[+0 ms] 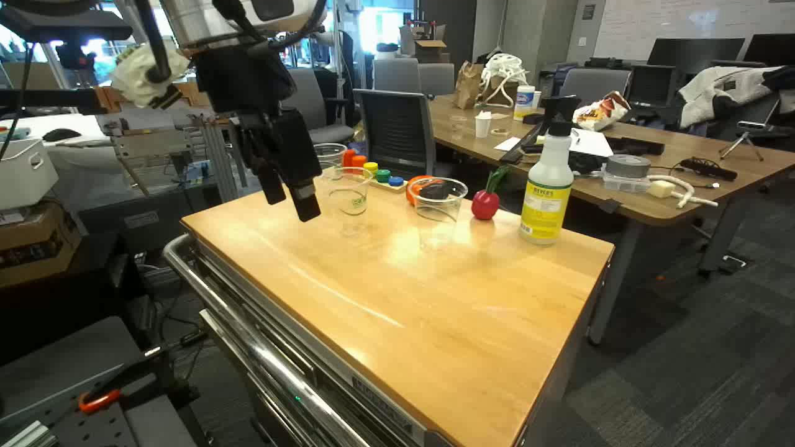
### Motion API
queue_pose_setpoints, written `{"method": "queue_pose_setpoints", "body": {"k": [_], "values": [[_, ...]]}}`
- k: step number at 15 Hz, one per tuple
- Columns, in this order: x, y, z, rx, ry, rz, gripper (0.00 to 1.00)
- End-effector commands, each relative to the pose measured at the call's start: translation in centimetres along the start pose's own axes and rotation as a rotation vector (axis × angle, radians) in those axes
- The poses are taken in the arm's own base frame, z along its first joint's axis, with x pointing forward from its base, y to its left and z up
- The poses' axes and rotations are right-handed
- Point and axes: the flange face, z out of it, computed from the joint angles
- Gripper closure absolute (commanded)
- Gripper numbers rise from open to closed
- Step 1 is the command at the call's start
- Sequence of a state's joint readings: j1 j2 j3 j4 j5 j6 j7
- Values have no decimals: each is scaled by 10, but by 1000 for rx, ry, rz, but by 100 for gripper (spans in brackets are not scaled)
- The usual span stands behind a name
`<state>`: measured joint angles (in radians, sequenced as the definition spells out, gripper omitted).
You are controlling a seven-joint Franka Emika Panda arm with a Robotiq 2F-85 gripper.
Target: Stack the cups
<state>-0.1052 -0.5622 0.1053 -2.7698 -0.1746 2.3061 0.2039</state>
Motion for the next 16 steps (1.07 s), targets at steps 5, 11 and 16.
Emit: {"method": "queue_pose_setpoints", "body": {"k": [5, 11, 16], "values": [[5, 1, -4, -2, 8, 1, 0], [61, 23, -24, -32, 34, -7, 0], [142, 51, -10, 51, 13, 0, 0]]}}
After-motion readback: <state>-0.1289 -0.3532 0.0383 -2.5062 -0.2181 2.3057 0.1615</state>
